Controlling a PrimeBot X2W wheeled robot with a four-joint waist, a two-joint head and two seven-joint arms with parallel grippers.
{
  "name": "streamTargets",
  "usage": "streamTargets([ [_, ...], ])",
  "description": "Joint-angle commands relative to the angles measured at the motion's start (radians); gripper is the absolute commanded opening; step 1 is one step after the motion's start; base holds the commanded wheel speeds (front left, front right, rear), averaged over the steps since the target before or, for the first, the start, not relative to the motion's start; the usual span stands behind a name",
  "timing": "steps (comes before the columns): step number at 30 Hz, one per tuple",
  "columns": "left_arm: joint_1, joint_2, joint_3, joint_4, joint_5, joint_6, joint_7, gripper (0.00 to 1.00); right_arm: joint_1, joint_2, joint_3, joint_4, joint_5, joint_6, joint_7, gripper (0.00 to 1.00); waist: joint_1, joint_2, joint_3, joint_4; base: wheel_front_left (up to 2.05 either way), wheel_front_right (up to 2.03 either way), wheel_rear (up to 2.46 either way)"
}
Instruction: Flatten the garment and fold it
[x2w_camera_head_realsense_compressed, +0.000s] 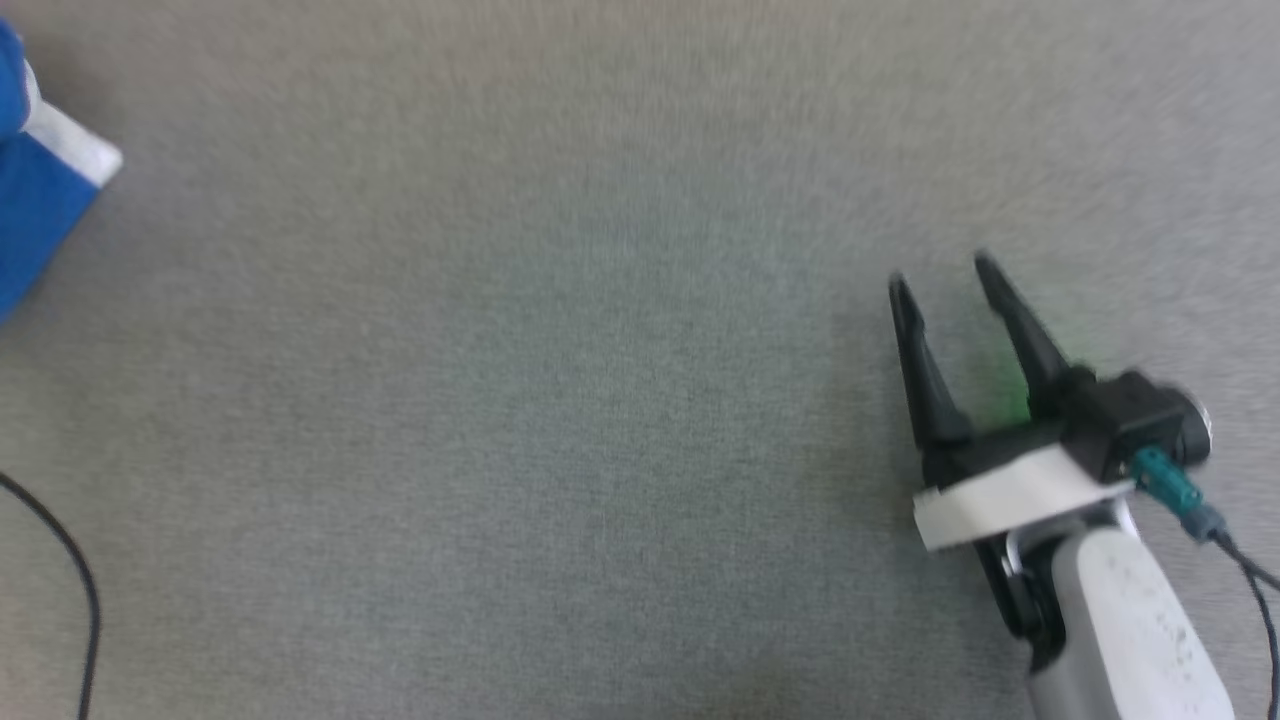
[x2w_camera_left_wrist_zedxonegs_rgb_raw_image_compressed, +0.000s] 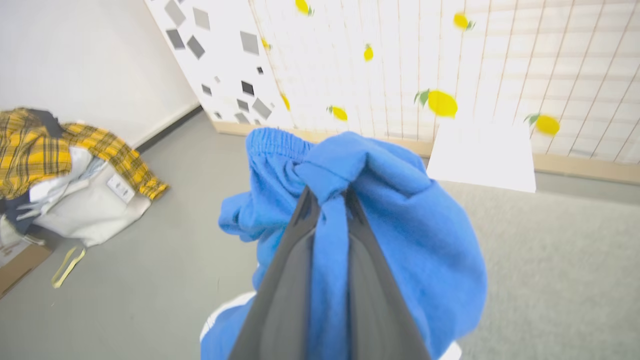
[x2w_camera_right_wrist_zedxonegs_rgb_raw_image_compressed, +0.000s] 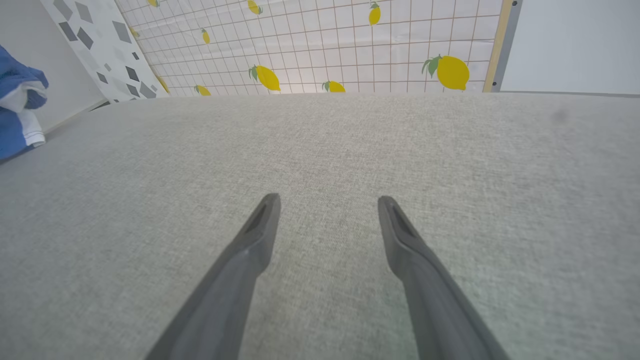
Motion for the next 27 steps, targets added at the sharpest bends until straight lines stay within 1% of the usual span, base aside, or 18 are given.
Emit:
streamTargets([
  [1, -0.029, 0.004, -0.018, -0.012, 0.014, -0.024, -0.044, 0.00, 0.029, -0.005, -0.006, 0.019, 0.013, -0.002, -0.007, 1.00, -0.0001, 0.0000, -0.195, -0.011, 0.00, 0.00, 0.00],
  [5, -0.074, -0.006, -0.084, -0.045, 0.057, -0.066, -0.129, 0.00, 0.072, -0.005, -0.025, 0.044, 0.036, -0.002, -0.016, 1.00, -0.0001, 0.0000, -0.293, -0.047, 0.00, 0.00, 0.00],
  [7, -0.099, -0.019, -0.123, -0.067, 0.075, -0.085, -0.147, 0.00, 0.092, -0.005, -0.035, 0.049, 0.046, -0.002, -0.019, 1.00, -0.0001, 0.0000, -0.331, -0.071, 0.00, 0.00, 0.00],
  [9, -0.121, -0.044, -0.166, -0.094, 0.091, -0.097, -0.151, 0.00, 0.110, -0.005, -0.043, 0.053, 0.052, -0.002, -0.021, 1.00, -0.0001, 0.0000, -0.366, -0.098, 0.00, 0.00, 0.00],
  [13, -0.160, -0.116, -0.262, -0.141, 0.110, -0.123, -0.133, 0.00, 0.140, -0.005, -0.056, 0.057, 0.058, -0.002, -0.022, 1.00, -0.0001, 0.0000, -0.418, -0.155, 0.00, 0.00, 0.00],
  [14, -0.166, -0.135, -0.293, -0.146, 0.115, -0.135, -0.121, 0.00, 0.148, -0.005, -0.060, 0.056, 0.061, -0.002, -0.022, 1.00, -0.0001, 0.0000, -0.427, -0.171, 0.00, 0.00, 0.00],
  [19, -0.174, -0.231, -0.399, -0.146, 0.106, -0.178, -0.084, 0.00, 0.163, -0.005, -0.062, 0.045, 0.067, -0.002, -0.017, 1.00, -0.0001, 0.0000, -0.444, -0.255, 0.00, 0.00, 0.00],
  [21, -0.167, -0.270, -0.442, -0.136, 0.108, -0.188, -0.077, 0.00, 0.167, -0.005, -0.059, 0.040, 0.069, -0.002, -0.014, 1.00, -0.0001, 0.0000, -0.444, -0.286, 0.00, 0.00, 0.00],
  [23, -0.151, -0.327, -0.473, -0.115, 0.081, -0.197, -0.068, 0.00, 0.174, -0.005, -0.062, 0.036, 0.070, -0.002, -0.010, 1.00, -0.0001, 0.0000, -0.442, -0.308, 0.00, 0.00, 0.00],
  [27, -0.099, -0.408, -0.541, -0.023, 0.047, -0.215, -0.025, 0.00, 0.183, -0.005, -0.066, 0.033, 0.078, -0.002, -0.010, 1.00, -0.0001, 0.0000, -0.438, -0.344, 0.00, 0.00, 0.00],
])
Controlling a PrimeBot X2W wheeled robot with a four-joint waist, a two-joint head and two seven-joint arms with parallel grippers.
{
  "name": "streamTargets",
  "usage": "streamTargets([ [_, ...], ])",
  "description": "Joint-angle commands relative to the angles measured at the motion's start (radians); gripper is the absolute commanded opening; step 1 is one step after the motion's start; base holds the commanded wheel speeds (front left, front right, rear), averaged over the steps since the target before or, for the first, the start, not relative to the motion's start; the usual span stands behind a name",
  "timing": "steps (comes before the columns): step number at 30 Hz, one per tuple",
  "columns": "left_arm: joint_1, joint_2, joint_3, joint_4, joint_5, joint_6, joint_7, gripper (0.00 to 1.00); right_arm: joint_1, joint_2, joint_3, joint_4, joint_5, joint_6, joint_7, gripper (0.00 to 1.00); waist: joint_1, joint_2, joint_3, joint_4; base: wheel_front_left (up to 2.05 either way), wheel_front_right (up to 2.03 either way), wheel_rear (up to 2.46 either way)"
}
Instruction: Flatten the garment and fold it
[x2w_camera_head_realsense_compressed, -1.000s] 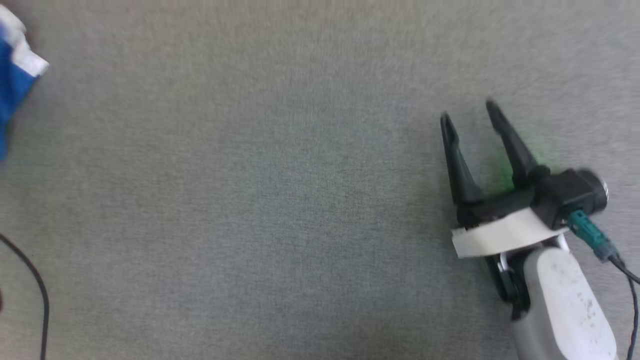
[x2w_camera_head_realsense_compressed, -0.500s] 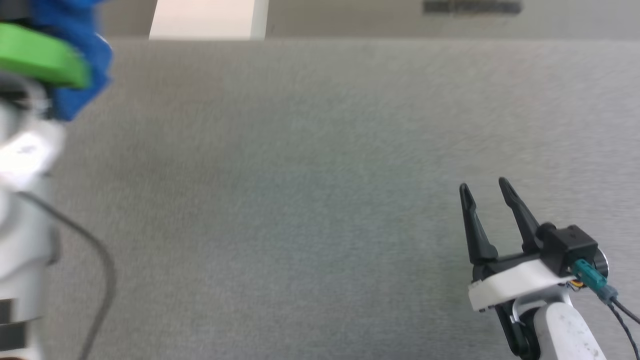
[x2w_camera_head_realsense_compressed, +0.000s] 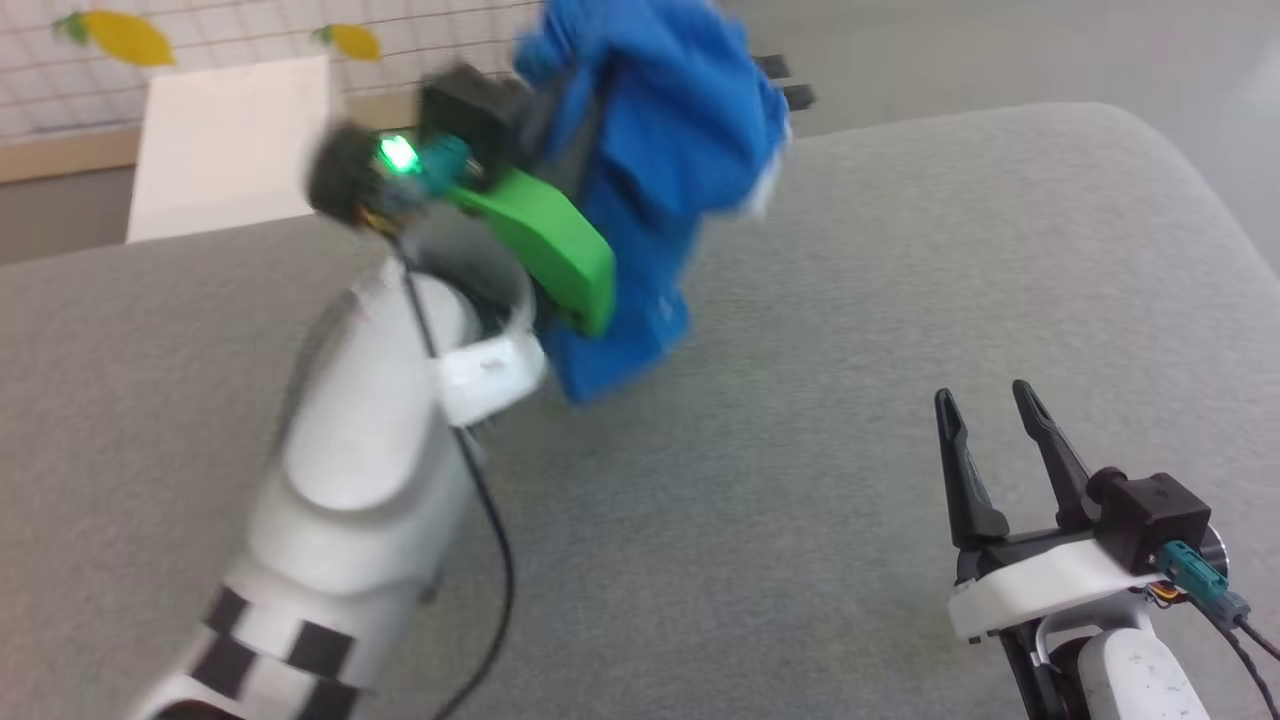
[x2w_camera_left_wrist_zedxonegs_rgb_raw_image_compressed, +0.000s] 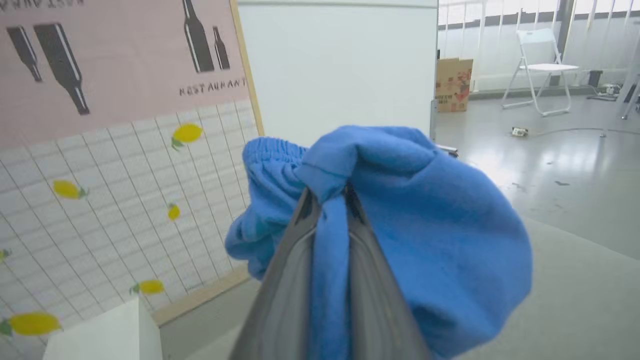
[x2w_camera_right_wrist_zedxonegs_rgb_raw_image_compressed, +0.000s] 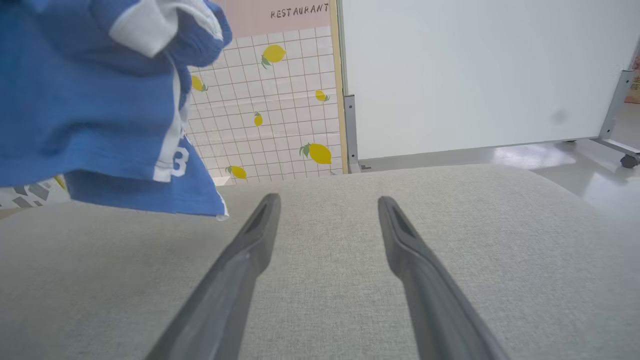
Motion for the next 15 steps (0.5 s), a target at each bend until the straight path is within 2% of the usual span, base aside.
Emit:
streamTargets([
  [1, 0.043, -0.015, -0.017, 0.043, -0.021, -0.008, 0.022, 0.00, 0.012, 0.001, 0.003, -0.005, 0.009, -0.002, -0.002, 1.00, 0.0001, -0.0001, -0.025, -0.075, 0.00, 0.00, 0.00],
  [6, 0.134, -0.057, -0.099, 0.230, -0.067, -0.026, 0.192, 0.00, 0.014, 0.001, 0.012, -0.006, 0.013, -0.002, -0.005, 1.00, 0.0001, -0.0001, -0.020, -0.095, 0.00, 0.00, 0.00],
  [14, 0.219, -0.065, -0.163, 0.432, -0.062, 0.021, 0.387, 0.00, 0.016, 0.001, 0.012, -0.007, 0.014, -0.002, -0.010, 1.00, 0.0001, -0.0001, -0.023, -0.086, 0.00, 0.00, 0.00],
  [15, 0.224, -0.065, -0.164, 0.441, -0.066, 0.023, 0.404, 0.36, 0.018, 0.001, 0.011, -0.006, 0.012, -0.002, -0.010, 1.00, 0.0001, -0.0001, -0.025, -0.081, 0.00, 0.00, 0.00],
])
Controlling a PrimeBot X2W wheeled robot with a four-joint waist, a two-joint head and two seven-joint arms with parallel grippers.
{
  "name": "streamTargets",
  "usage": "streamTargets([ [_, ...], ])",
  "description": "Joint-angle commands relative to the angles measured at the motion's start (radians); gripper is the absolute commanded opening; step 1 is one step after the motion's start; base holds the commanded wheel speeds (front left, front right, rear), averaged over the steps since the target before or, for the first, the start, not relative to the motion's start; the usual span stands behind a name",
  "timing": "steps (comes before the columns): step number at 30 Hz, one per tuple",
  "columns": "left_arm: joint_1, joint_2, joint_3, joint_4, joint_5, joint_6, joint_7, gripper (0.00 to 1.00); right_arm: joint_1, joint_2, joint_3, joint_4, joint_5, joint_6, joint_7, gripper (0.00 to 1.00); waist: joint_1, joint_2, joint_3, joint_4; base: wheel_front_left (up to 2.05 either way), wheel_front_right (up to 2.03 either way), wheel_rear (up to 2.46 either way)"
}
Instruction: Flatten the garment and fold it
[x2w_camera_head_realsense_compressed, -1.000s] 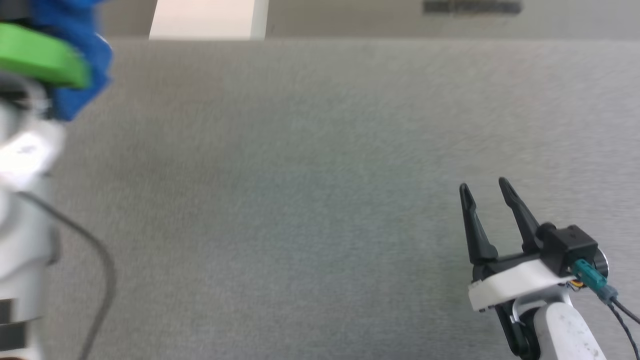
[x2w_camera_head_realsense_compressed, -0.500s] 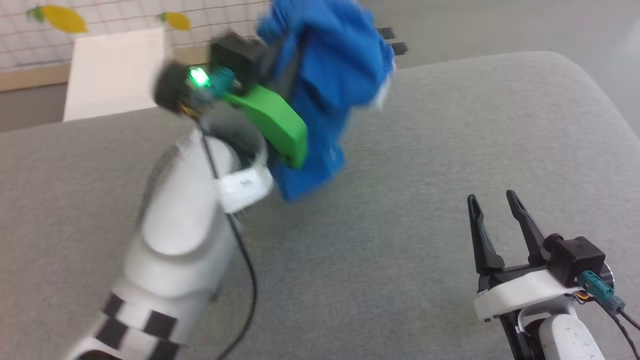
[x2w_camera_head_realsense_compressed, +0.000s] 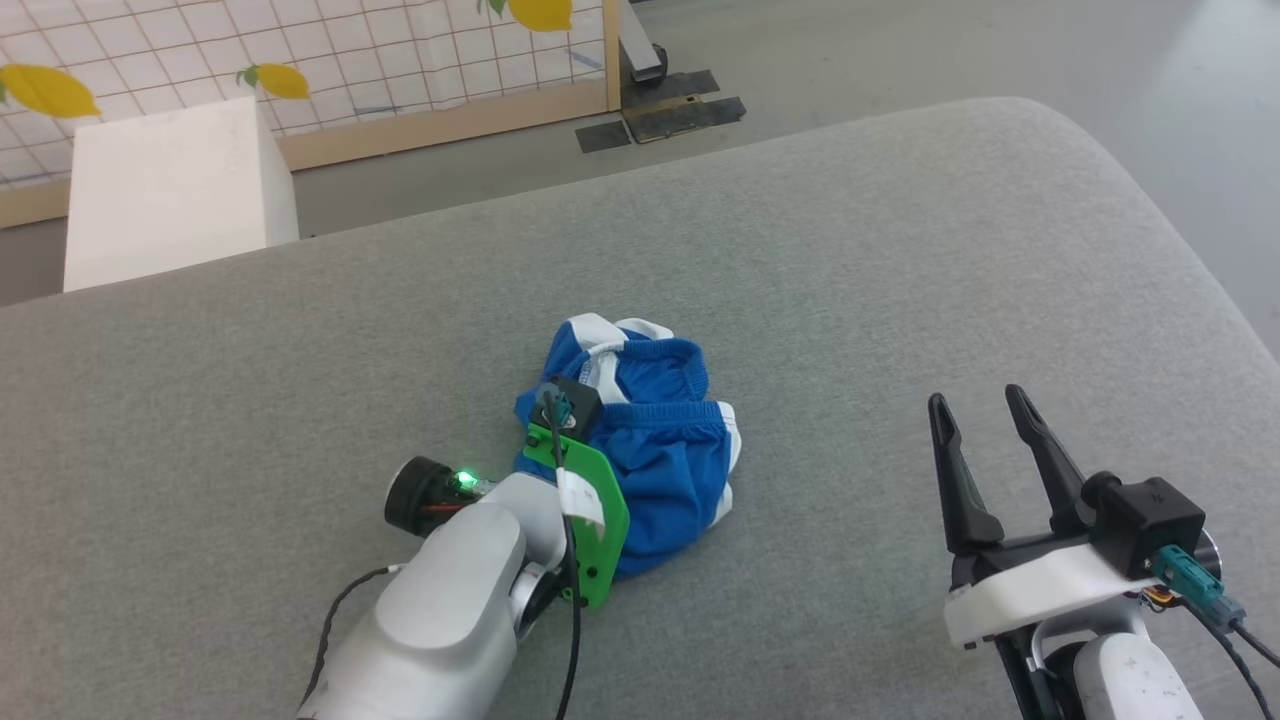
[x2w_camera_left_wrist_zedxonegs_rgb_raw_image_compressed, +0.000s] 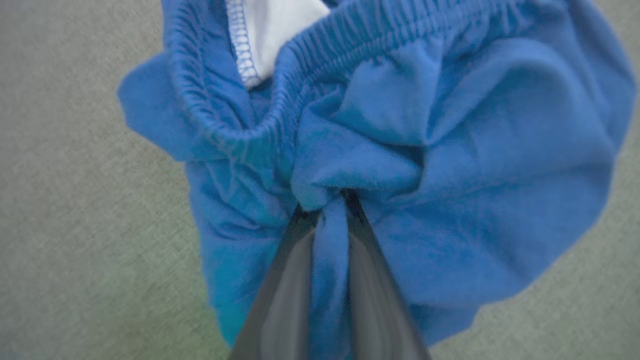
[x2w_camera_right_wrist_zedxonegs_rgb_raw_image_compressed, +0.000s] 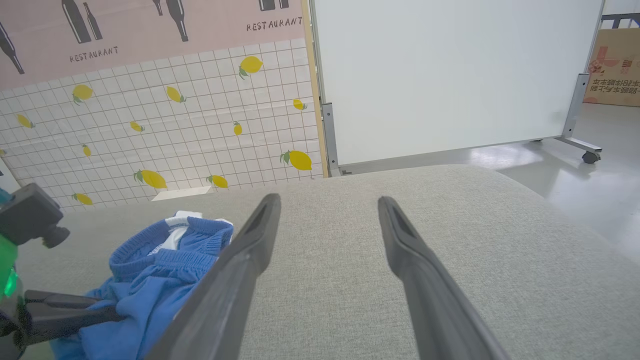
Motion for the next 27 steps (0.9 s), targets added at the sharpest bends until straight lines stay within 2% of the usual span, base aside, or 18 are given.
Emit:
streamTargets([
  [1, 0.021, 0.001, 0.002, 0.012, -0.004, 0.008, 0.018, 0.90, 0.014, 0.000, 0.001, -0.003, 0.002, -0.002, -0.008, 1.00, 0.0001, -0.0001, -0.005, 0.012, 0.00, 0.00, 0.00],
  [2, 0.021, 0.000, 0.009, 0.004, -0.011, 0.014, 0.007, 1.00, 0.016, 0.000, 0.000, -0.002, -0.001, -0.002, -0.007, 1.00, 0.0001, -0.0001, -0.008, 0.019, 0.00, 0.00, 0.00],
  [6, 0.030, 0.007, 0.076, -0.072, -0.027, 0.074, -0.172, 1.00, 0.021, 0.000, 0.005, -0.003, -0.005, -0.002, 0.000, 1.00, 0.0001, -0.0001, -0.021, 0.045, 0.00, 0.00, 0.00],
  [14, 0.115, 0.061, 0.194, -0.265, -0.048, 0.106, -0.572, 1.00, 0.038, 0.000, -0.023, -0.027, -0.031, -0.002, 0.016, 1.00, 0.0001, -0.0001, -0.046, 0.110, 0.00, 0.00, 0.00],
  [18, 0.185, 0.092, 0.252, -0.352, -0.058, 0.106, -0.643, 1.00, 0.045, 0.000, -0.037, -0.044, -0.048, -0.002, 0.029, 1.00, 0.0001, -0.0001, -0.050, 0.139, 0.00, 0.00, 0.00],
  [27, 0.396, 0.112, 0.400, -0.594, 0.009, 0.090, -0.653, 1.00, 0.065, 0.000, -0.057, -0.079, -0.070, -0.002, 0.055, 1.00, 0.0001, -0.0001, -0.045, 0.189, 0.00, 0.00, 0.00],
])
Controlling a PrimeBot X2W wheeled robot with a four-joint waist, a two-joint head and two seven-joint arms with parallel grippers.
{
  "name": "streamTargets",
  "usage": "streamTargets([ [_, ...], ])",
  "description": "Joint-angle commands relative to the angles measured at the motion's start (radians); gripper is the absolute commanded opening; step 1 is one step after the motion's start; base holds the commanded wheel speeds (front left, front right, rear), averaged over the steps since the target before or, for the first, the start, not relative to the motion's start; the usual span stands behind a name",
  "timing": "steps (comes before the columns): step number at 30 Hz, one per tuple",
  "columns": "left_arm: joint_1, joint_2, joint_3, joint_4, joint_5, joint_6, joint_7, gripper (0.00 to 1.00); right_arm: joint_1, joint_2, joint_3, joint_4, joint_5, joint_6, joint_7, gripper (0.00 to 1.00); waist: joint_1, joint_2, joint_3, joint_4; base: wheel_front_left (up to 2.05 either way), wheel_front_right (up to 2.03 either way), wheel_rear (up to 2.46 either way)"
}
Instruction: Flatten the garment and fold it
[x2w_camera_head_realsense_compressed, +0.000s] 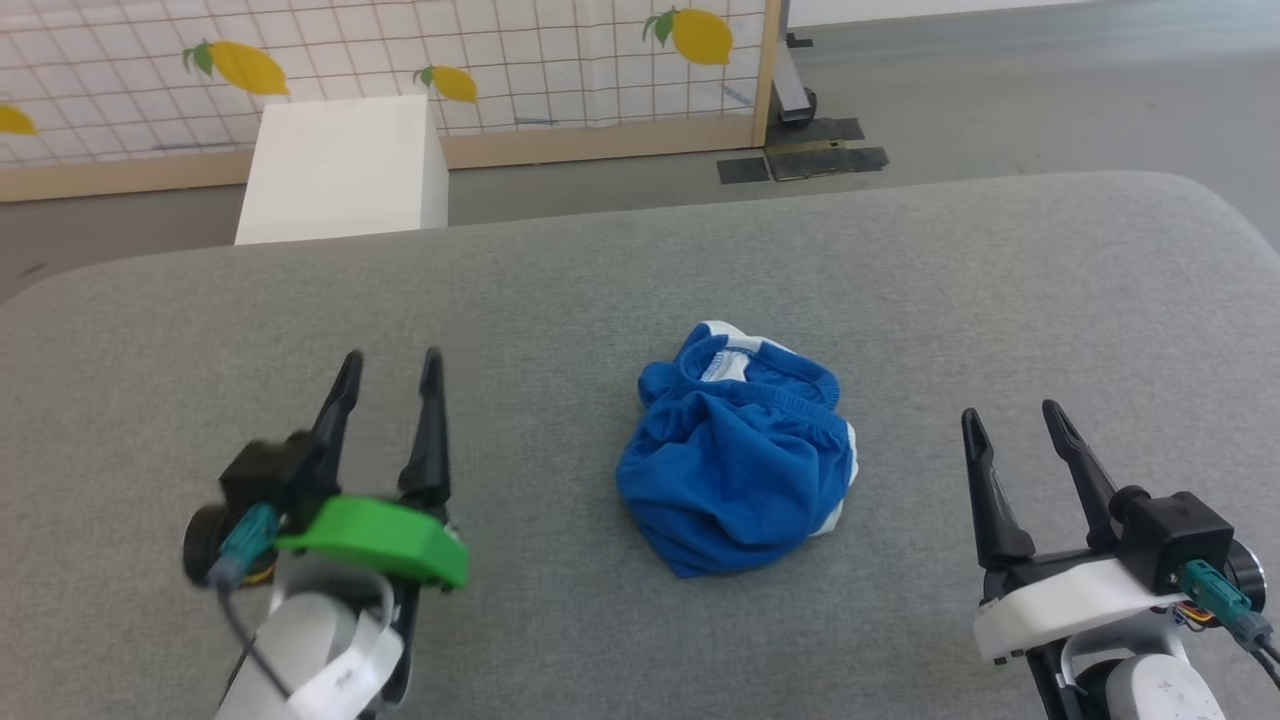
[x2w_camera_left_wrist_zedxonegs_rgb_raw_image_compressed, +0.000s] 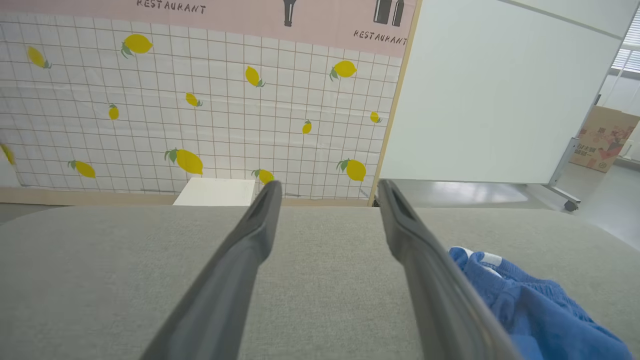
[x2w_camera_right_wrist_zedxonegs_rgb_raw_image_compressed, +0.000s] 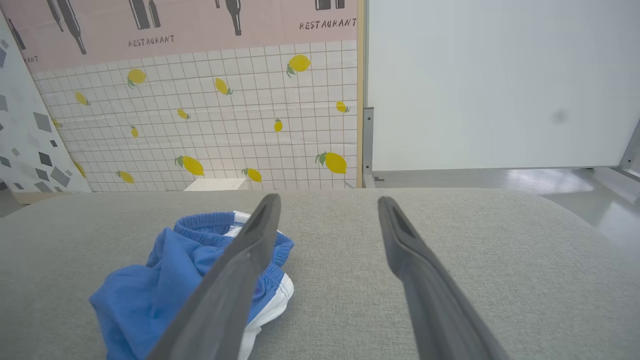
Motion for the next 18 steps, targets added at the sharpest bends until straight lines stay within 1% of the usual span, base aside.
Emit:
streamTargets([
  [1, 0.041, 0.004, 0.020, -0.021, 0.015, -0.007, -0.004, 1.00, 0.011, 0.000, -0.001, -0.008, -0.007, -0.002, 0.002, 1.00, 0.0001, 0.0000, 0.005, 0.009, 0.00, 0.00, 0.00],
  [6, 0.143, -0.012, 0.083, -0.083, 0.058, -0.029, -0.004, 1.00, 0.015, 0.000, -0.004, -0.017, -0.007, -0.002, 0.008, 1.00, 0.0001, 0.0000, 0.010, 0.021, 0.00, 0.00, 0.00],
  [11, 0.192, -0.026, 0.104, -0.098, 0.092, -0.047, -0.004, 1.00, 0.021, 0.000, -0.006, -0.019, -0.007, -0.002, 0.012, 1.00, 0.0001, 0.0000, 0.009, 0.030, 0.00, 0.00, 0.00],
  [15, 0.189, -0.035, 0.102, -0.099, 0.116, -0.063, -0.004, 1.00, 0.019, 0.000, -0.002, -0.022, -0.006, -0.002, 0.015, 1.00, 0.0001, 0.0000, 0.014, 0.028, 0.00, 0.00, 0.00],
  [18, 0.141, -0.045, 0.062, -0.075, 0.134, -0.093, -0.004, 1.00, 0.017, 0.000, 0.001, -0.025, -0.003, -0.002, 0.018, 1.00, 0.0001, 0.0000, 0.020, 0.022, 0.00, 0.00, 0.00],
])
